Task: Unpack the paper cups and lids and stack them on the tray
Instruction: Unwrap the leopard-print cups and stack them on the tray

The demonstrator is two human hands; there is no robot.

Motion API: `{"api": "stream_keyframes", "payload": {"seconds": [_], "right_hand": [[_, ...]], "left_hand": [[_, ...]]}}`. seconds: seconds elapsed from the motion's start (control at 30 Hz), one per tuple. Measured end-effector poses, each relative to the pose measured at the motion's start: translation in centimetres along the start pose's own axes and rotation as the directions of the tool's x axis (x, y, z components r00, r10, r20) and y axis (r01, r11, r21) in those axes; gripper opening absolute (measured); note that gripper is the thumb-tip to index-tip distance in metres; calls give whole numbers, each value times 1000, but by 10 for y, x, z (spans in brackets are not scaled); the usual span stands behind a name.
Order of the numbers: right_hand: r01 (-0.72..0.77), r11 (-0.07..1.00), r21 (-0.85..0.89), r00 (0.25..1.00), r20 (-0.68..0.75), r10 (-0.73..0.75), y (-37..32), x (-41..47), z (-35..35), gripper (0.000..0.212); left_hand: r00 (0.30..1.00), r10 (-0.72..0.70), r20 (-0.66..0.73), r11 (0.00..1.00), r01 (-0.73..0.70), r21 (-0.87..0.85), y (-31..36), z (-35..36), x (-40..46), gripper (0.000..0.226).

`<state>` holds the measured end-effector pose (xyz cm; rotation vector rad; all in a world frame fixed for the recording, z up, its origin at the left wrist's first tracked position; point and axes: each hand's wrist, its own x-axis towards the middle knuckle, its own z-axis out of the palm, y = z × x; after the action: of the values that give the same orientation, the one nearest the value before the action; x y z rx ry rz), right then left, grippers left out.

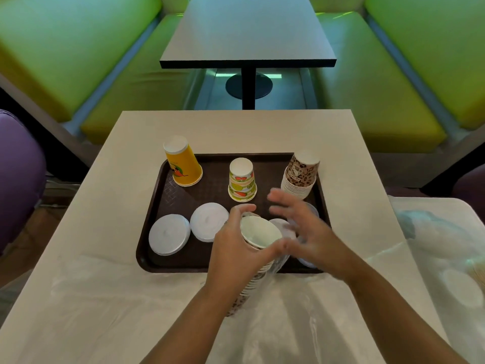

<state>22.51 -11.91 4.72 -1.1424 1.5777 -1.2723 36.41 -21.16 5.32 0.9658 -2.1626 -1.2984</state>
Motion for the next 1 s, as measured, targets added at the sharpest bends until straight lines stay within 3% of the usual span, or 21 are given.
{"api": "stream_keyframes", "payload": {"seconds": [0.03,0.1,0.27,0.4,0.53,0.7,1.0], "right_hand": [[-24,1000,9,996,89,23,1,-7,5,92],[-15,999,-32,993,115,18,4,-18,16,101],[20,991,-133,997,-68,-30,7,-25,46,98],[14,986,-164,994,-104,-32,12,-29,64,95],[1,988,-156,993,-117,-19,19,-37,83,100],[-7,989,-147,987,-158,-16,27,-39,97,102],[-115,983,-142,971,-225,81,42,-45,117,93]], "left_hand": [[1000,8,-12,1000,-8,-11,1,-1,-2,71],[999,28,-45,999,-30,-39,4,-2,-8,71],[991,66,-117,985,-84,-151,1,-2,-29,74],[988,55,-142,979,-81,-187,-16,-2,-46,78],[991,56,-125,980,-78,-181,-35,-5,-57,88],[992,4,-127,973,-33,-229,-53,-4,-71,85],[998,-63,14,982,65,-175,-83,-8,-73,84]]}}
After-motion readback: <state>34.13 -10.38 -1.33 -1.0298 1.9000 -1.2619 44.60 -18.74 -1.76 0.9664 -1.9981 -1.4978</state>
